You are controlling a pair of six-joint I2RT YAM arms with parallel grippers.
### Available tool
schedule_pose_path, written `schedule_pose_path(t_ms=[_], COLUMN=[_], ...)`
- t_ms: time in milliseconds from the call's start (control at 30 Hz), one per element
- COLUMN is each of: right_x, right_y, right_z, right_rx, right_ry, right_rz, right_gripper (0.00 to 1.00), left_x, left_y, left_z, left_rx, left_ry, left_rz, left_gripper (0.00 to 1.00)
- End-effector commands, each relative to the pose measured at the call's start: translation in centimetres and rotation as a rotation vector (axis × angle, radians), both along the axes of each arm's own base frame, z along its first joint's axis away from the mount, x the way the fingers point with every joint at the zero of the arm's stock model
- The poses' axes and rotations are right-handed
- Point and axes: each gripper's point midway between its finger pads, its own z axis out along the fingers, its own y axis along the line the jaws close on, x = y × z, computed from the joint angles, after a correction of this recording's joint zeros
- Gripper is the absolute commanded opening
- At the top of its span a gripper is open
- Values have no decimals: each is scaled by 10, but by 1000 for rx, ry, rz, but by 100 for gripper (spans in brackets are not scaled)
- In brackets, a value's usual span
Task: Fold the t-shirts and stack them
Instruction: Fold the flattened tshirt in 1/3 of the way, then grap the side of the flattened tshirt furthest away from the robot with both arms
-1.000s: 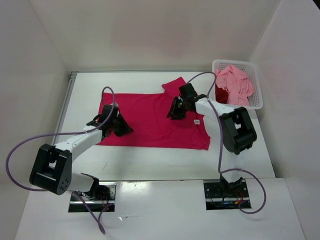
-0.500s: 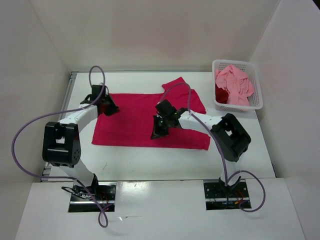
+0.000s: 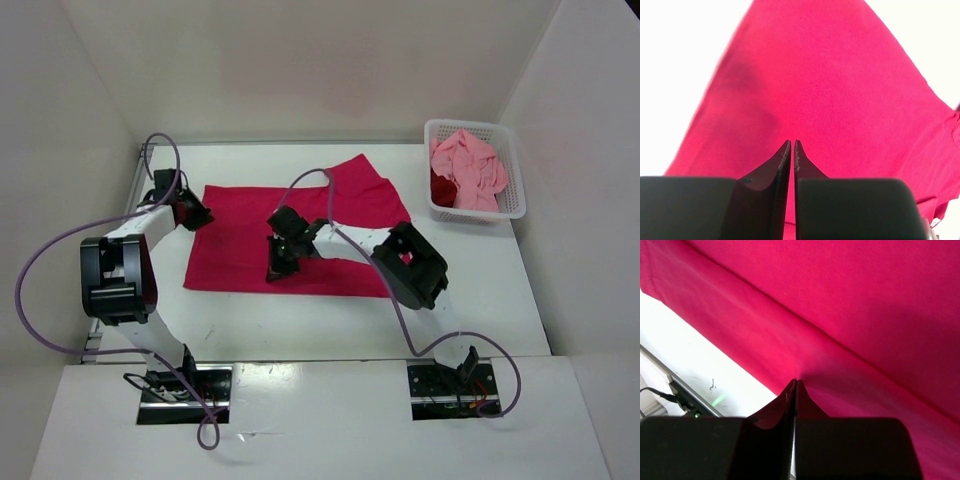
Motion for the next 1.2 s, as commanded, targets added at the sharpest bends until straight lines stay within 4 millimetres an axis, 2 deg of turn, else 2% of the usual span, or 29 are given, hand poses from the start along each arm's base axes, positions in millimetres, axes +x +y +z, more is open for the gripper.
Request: schedule_pose_path(t_ms=[0, 67, 133, 167, 267, 300, 333, 433, 600, 633, 667, 700, 733, 767, 800, 867, 900, 933, 967, 1000, 1033, 1100, 1167], right_x=[7, -3, -13, -25, -53, -64, -68, -86, -89, -86, -82, -77, -75, -68, -61, -51, -47, -44, -32, -31, -23, -19, -15], right_y=[16, 9, 4, -2, -10, -8, -17, -26, -32, -26, -24, -18, -15, -15, -12, -17, -16, -18, -25, -29, -36, -42, -45], right_z=[19, -1, -12, -22, -33, -31, -37, -34, -2, 8, 17, 28, 39, 44, 64, 79, 95, 101, 106, 115, 117, 122, 126], right_rx=[9, -28, -53, -78, -110, -111, -133, -143, -104, -83, -76, -64, -52, -51, -18, 15, 52, 66, 72, 87, 86, 96, 103], right_ry=[-76, -50, -30, -11, 5, -2, -1, 4, -25, -46, -62, -80, -96, -108, -133, -136, -150, -152, -166, -168, -170, -172, -180], right_rz=[3, -1, 9, 22, 70, 99, 103, 127, 124, 130, 124, 134, 142, 142, 130, 124, 131, 124, 104, 98, 75, 62, 53], right_gripper=[0, 0, 0, 0, 0, 0, 0, 0, 0, 0, 3, 4, 4, 6, 7, 9, 10, 10, 12, 12, 12, 13, 13], left_x=[2, -3, -3, -5, -7, -7, -9, -9, -11, -9, -8, -5, -4, 1, 3, 12, 13, 17, 23, 27, 34, 38, 49], left_y=[5, 14, 19, 18, 27, 29, 32, 36, 50, 50, 59, 68, 70, 75, 75, 77, 79, 80, 83, 84, 86, 87, 90], left_z=[24, 27, 31, 29, 32, 32, 31, 34, 27, 25, 23, 22, 14, 16, 14, 16, 9, 10, 13, 8, 12, -1, 3], left_rx=[13, 14, 15, 14, 36, 44, 43, 58, 117, 117, 126, 133, 111, 113, 103, 99, 104, 105, 114, 108, 109, 106, 118], left_ry=[-67, -66, -75, -65, -58, -56, -47, -54, -34, -31, -24, -21, -9, -22, -24, -38, -28, -32, -41, -37, -49, -29, -47], left_rz=[-4, 18, 29, 29, 48, 55, 64, 77, 95, 94, 117, 138, 144, 154, 166, 173, 179, 179, 187, 193, 194, 193, 184], left_gripper=[12, 12, 13, 14, 14, 15, 15, 16, 16, 18, 19, 23, 25, 27, 28, 36, 40, 42, 43, 45, 45, 45, 45])
